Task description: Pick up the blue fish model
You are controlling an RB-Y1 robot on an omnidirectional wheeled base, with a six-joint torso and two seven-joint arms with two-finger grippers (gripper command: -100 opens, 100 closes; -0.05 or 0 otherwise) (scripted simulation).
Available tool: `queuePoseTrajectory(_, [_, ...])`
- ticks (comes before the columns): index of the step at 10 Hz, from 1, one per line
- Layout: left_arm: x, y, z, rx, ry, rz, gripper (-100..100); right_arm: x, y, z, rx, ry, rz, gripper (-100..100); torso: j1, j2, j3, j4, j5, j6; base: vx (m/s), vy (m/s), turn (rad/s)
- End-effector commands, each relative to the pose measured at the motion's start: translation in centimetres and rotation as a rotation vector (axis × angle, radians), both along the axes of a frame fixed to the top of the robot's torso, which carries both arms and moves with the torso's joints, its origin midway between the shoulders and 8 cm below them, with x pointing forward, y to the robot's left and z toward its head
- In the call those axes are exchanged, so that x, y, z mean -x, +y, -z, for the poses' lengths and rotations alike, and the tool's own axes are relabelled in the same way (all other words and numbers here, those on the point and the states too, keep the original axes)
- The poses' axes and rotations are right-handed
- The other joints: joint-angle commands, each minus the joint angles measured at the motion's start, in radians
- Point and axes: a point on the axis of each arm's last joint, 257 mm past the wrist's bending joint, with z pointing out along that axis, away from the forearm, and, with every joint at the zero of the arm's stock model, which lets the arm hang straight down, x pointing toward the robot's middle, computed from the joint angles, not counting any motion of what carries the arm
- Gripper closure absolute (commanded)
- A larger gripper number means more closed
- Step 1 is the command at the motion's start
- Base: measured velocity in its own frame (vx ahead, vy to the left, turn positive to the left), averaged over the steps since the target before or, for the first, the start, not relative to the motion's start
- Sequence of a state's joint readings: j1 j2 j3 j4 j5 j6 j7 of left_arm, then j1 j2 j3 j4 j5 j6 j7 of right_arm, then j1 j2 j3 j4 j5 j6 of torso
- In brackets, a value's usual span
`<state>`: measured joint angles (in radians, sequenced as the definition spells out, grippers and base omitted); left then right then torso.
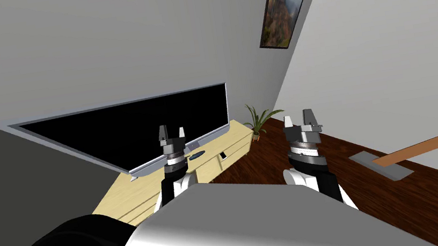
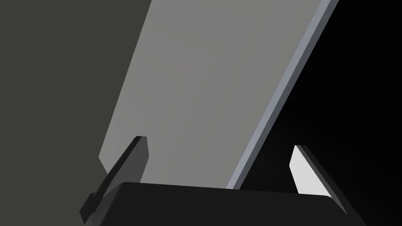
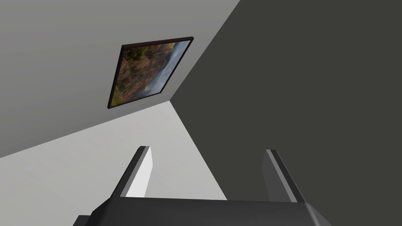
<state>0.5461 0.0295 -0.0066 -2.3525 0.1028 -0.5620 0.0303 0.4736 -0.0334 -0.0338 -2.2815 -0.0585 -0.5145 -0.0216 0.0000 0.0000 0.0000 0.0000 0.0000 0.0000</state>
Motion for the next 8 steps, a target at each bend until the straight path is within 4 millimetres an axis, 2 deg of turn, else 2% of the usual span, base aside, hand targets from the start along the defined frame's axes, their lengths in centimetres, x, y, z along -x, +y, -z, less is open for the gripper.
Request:
queuePoseTrajectory(1, [-0.6, -0.1, 0.6, -0.015, 0.024, 0.015, -100, 0.0, 0.0, 0.0, 0.000, 0.000, 0.000, 0, 0.000, 0.000, 0.000, 0.000, 0.000, 0.000, -0.001, -0.007, -0.012])
queuePoseTrajectory(4, [-2.7, 0.3, 2.9, -0.029, 0.106, 0.041, -100, 0.0, 0.0, 0.0, 0.000, 0.000, 0.000, 0, -0.001, 0.000, 0.000, 0.000, 0.000, 0.000, -0.006, -0.021, -0.035])
queuePoseTrajectory(7, [-5.5, 1.7, 6.6, -0.017, 0.225, 0.054, -100, 0.0, 0.0, 0.0, 0.000, 0.000, 0.000, 0, -0.002, 0.000, 0.000, 0.000, 0.000, 0.000, -0.009, -0.032, -0.067])
queuePoseTrajectory(8, [-5.5, 1.7, 6.6, -0.017, 0.225, 0.054, -100, 0.0, 0.0, 0.0, 0.000, 0.000, 0.000, 0, -0.002, 0.000, 0.000, 0.000, 0.000, 0.000, -0.012, -0.025, -0.024])
